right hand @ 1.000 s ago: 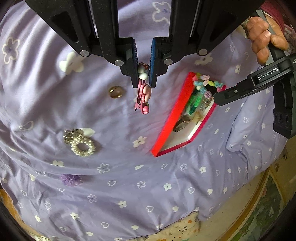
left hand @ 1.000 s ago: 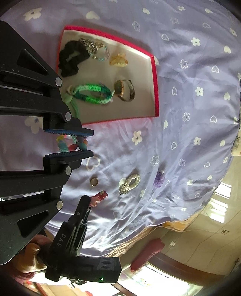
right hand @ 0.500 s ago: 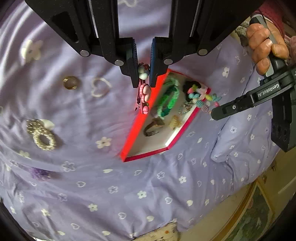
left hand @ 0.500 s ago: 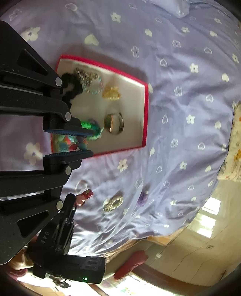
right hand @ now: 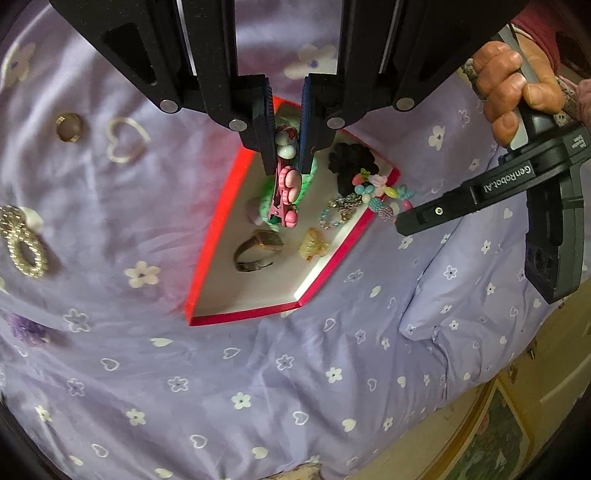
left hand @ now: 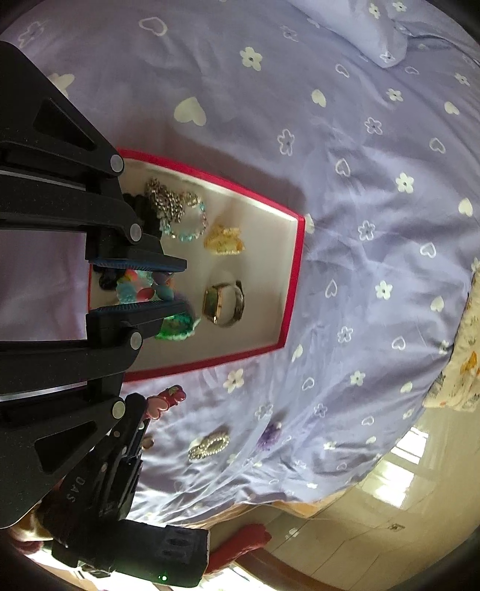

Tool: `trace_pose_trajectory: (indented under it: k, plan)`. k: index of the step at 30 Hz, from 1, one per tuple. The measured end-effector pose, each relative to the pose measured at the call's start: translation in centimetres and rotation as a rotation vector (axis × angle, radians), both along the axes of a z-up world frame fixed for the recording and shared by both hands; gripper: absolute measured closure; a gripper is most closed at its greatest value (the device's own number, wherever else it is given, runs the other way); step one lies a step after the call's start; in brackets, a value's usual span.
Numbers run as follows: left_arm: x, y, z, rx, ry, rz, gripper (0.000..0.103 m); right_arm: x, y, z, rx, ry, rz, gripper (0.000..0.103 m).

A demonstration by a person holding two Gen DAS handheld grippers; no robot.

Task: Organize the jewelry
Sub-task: 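Carry the beaded bracelet and pink clip into the red box and open both grippers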

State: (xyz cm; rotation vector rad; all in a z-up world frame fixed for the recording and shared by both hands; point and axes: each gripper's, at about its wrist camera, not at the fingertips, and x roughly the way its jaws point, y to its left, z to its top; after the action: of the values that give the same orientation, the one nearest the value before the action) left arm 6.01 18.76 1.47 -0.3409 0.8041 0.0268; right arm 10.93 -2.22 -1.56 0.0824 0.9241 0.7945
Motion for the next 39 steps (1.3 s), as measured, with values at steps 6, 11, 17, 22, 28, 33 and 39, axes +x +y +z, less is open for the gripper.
trace_pose_trajectory:
  k: [6, 11, 17, 22, 28, 33, 39]
  plan:
    - [0.9, 0.9, -1.0, -0.006, 0.014, 0.016, 0.09, 0.9, 2.4, -1.0, -0.018, 0.016, 0.027, 0.092]
    - [1.7, 1.7, -1.6, 0.0, 0.017, 0.031, 0.09, 2.2, 4.1, -1.8, -0.037, 0.026, 0.037, 0.092]
    - [2.4, 3.1, -4.2, 0.0, 0.068, 0.065, 0.09, 3.2, 5.7, -3.6, -0.085, 0.045, 0.049, 0.092]
    - [2.5, 3.7, -6.1, 0.02, 0.11, 0.081, 0.09, 3.3, 5.9, -4.4, -0.102, 0.044, 0.051, 0.092]
    - [2.6, 3.6, -7.5, 0.027, 0.14, 0.08, 0.09, 3.3, 5.9, -4.3, -0.11, 0.039, 0.062, 0.091]
    - [2.5, 3.2, -7.9, 0.048, 0.149, 0.074, 0.089, 3.2, 5.8, -4.2, -0.118, 0.038, 0.061, 0.088]
    - [2.6, 3.3, -8.0, 0.047, 0.162, 0.076, 0.089, 3.1, 5.8, -4.1, -0.121, 0.04, 0.057, 0.087]
